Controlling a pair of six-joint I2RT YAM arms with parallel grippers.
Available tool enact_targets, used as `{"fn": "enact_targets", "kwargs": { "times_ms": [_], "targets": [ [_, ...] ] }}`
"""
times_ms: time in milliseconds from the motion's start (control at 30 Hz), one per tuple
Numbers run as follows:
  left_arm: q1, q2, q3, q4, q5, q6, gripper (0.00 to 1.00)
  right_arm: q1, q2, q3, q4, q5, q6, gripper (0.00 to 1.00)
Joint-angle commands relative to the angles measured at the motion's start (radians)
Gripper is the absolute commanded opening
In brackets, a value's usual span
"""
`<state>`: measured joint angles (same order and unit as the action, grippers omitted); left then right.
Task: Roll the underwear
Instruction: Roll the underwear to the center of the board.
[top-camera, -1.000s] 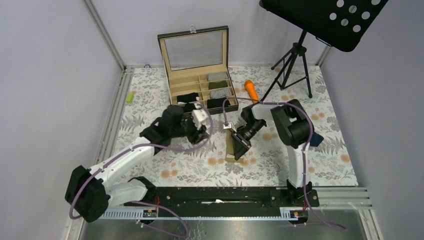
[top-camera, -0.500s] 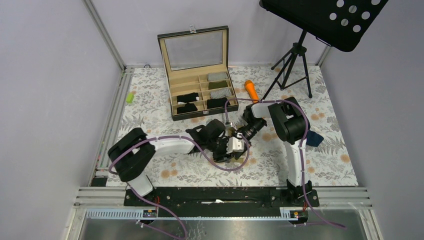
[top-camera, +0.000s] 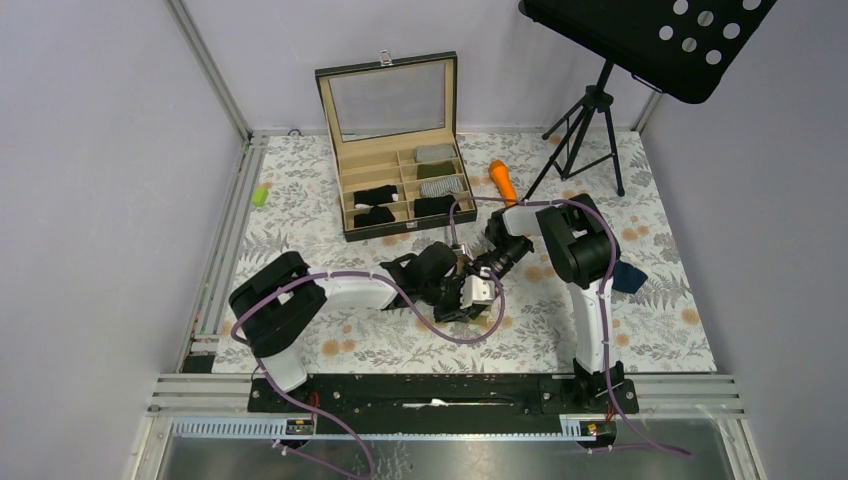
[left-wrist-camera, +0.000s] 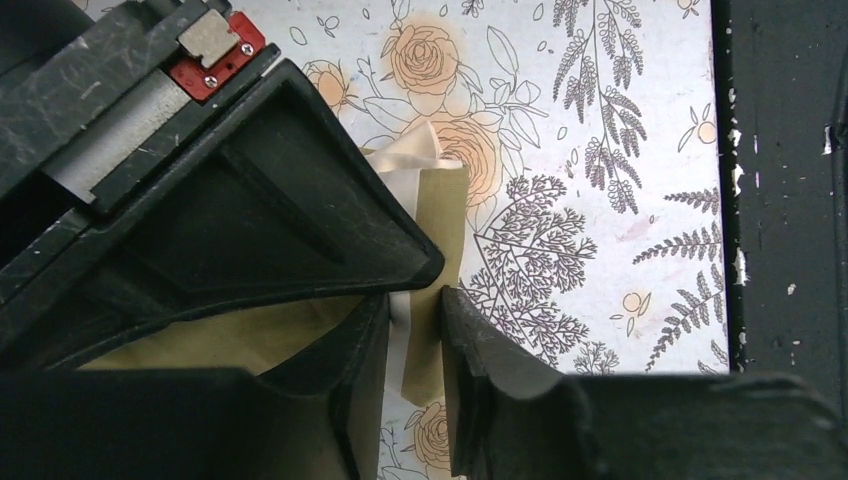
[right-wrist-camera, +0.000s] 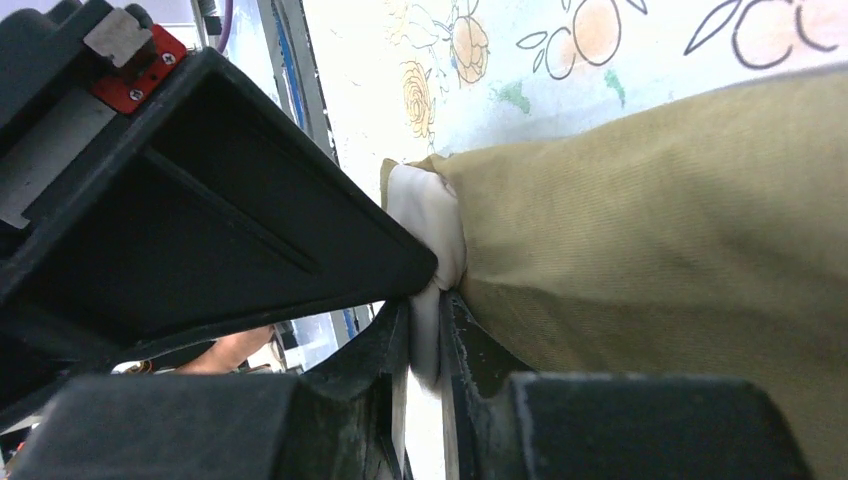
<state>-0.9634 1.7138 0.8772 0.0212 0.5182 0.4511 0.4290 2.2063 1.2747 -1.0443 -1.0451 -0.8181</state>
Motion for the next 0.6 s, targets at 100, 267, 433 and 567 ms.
{"fn": "enact_targets", "kwargs": {
  "times_ms": [100,267,433,567],
  "targets": [
    [-0.007,0.027,0.048,0.028,0.027,0.008,0.15,0.002,0.021,0.008,0.046,0.087,-0.013,0.06],
    [-0.004,0.058,0.092,-0.048,0.090,0.008,0.00,-0.001,-0.033,0.038,-0.013,0.079,-0.041,0.27],
    [0.018,0.089,0.151,-0.180,0.162,-0.012,0.00,-0.033,-0.158,0.171,-0.196,0.119,-0.131,0.50],
    [0.035,0.104,0.167,-0.227,0.225,-0.060,0.00,-0.115,-0.249,0.280,-0.238,0.188,-0.153,0.52]
  ]
}}
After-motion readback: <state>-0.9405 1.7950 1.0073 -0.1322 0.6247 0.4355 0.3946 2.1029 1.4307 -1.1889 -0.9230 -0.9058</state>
